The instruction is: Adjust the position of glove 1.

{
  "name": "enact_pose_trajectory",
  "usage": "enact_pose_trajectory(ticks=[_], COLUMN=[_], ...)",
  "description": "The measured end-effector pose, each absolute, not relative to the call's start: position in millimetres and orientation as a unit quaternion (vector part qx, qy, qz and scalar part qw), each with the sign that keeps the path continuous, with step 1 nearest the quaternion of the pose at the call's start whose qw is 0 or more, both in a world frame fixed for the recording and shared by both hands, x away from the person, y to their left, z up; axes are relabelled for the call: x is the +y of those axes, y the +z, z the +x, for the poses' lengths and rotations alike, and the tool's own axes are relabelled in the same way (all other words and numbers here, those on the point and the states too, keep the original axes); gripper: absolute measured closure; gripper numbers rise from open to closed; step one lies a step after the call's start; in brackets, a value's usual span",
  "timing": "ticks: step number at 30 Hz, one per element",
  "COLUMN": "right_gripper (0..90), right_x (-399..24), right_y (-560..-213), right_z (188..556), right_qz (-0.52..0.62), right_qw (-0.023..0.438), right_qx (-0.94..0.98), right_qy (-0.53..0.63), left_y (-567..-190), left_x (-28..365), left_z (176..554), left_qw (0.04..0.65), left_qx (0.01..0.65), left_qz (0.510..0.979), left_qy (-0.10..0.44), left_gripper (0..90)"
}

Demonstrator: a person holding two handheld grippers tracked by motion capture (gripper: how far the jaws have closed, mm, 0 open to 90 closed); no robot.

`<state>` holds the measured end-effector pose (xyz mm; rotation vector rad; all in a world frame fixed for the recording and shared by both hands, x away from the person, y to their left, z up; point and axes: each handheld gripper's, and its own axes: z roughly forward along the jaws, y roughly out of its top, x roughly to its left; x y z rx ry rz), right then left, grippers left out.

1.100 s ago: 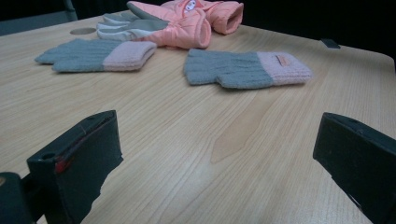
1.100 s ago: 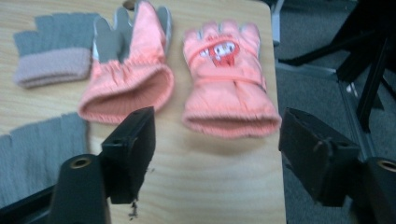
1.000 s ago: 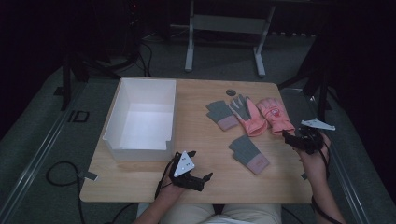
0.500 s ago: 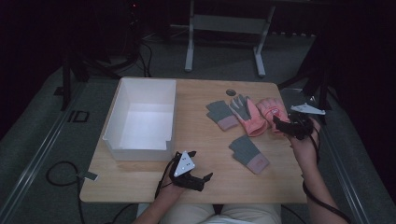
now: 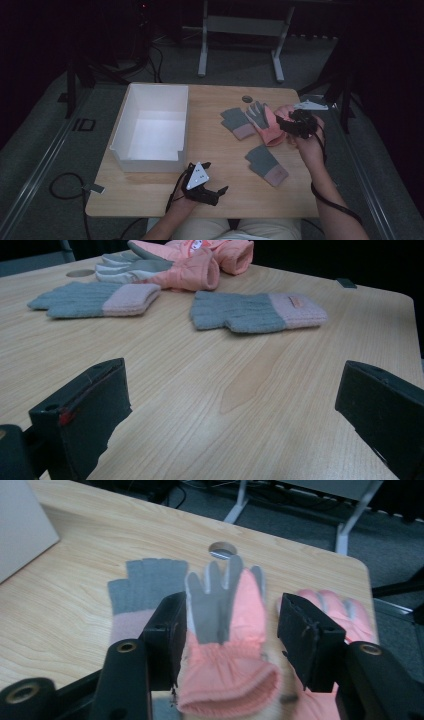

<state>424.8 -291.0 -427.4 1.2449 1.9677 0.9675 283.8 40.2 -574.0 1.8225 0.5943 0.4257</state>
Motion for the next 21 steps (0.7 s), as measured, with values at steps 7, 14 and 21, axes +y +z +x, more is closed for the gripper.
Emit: enact_pose_trajectory(ticks=[7,14,21], right_gripper=[47.6,53.9,57.4], right_x=[-272.2,-245.0,-221.1], right_y=[-430.5,-439.1,-451.9], right_z=[433.3,449.3,465.7], right_qz=[0.453,0.434,0.416], right_qw=[0.293,0.268,0.245], right_qx=[0.756,0.778,0.799], right_qy=[0.371,0.366,0.359], left_y=[-574.0,-574.0,-574.1], left_x=[40.0,39.2,39.8], left_z=[283.5,282.8,283.3], left_qw=[0.556,0.555,0.557], left_qx=[0.25,0.251,0.251], left_qz=[0.772,0.773,0.771], left_qy=[0.18,0.18,0.179], left_gripper=[0.6,0.6,0.6])
